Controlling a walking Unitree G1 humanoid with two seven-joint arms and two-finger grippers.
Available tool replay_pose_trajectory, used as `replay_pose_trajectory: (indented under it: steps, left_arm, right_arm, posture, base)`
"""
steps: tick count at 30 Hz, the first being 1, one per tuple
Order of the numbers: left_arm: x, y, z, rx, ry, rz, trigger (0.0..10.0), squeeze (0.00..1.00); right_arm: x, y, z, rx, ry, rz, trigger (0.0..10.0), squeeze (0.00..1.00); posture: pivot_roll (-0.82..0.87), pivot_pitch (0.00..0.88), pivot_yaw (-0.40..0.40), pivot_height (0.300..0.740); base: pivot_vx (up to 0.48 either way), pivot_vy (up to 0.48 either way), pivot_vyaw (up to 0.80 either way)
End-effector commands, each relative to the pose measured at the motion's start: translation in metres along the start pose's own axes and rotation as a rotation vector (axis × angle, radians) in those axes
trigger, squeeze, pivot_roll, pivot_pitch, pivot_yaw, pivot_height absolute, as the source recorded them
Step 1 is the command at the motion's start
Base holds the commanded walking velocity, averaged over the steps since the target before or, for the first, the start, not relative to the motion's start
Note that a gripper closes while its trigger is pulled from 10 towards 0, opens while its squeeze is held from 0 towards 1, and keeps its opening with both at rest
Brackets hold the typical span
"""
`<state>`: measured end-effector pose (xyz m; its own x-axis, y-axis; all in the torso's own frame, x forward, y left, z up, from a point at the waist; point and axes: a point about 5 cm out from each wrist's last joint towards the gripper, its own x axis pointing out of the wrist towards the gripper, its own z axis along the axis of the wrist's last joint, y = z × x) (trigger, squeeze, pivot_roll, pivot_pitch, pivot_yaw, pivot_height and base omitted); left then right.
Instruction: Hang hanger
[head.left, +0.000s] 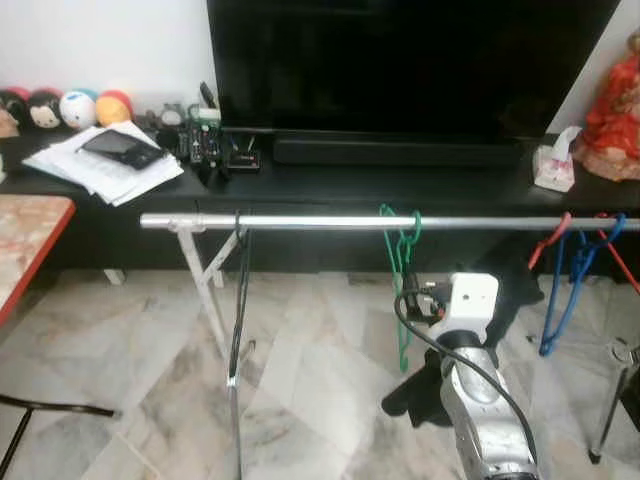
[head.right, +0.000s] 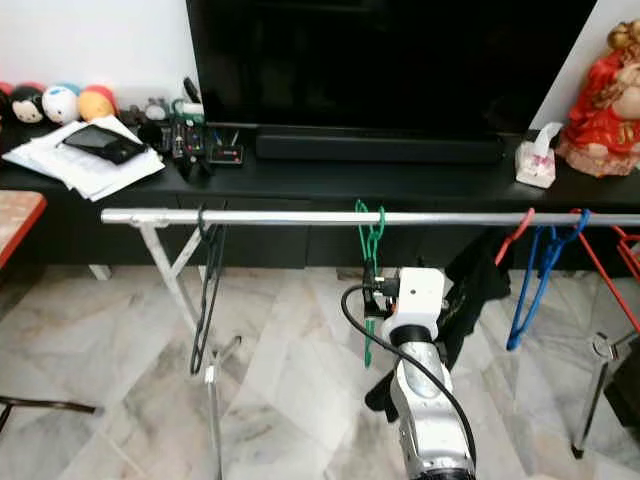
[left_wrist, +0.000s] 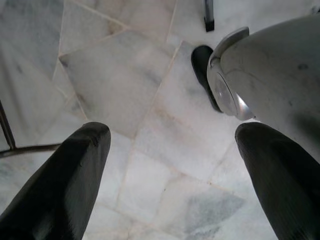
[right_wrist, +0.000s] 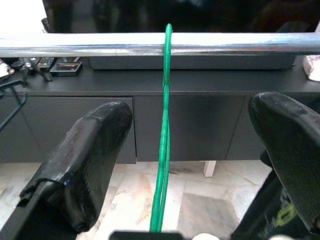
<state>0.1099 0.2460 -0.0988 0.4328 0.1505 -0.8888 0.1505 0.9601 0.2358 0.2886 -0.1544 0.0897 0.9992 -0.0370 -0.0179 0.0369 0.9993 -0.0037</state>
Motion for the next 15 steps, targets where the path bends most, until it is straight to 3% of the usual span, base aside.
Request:
replay_pose_trajectory:
  steps: [1, 15]
  left_arm:
    - [-0.0007, -0.0028, -0.0046, 0.004, 0.012, -0.014, 10.0, 0.00]
    - [0.0003, -0.0069, -0.0008, -0.008, 0.004, -0.015, 10.0, 0.00]
  right_arm:
    - [-0.0002, -0.0056, -0.0021, -0.014, 0.008, -0.011, 10.0, 0.00]
    - [0.0031, -0.0037, -0.0025, -0.019, 0.015, -0.003, 10.0, 0.00]
  posture:
    - [-0.02, 0.000, -0.061, 0.740]
    - [-0.02, 0.000, -0.068, 0.740]
  base:
    - [-0.356, 0.000, 0.00]
    - [-0.352, 0.000, 0.00]
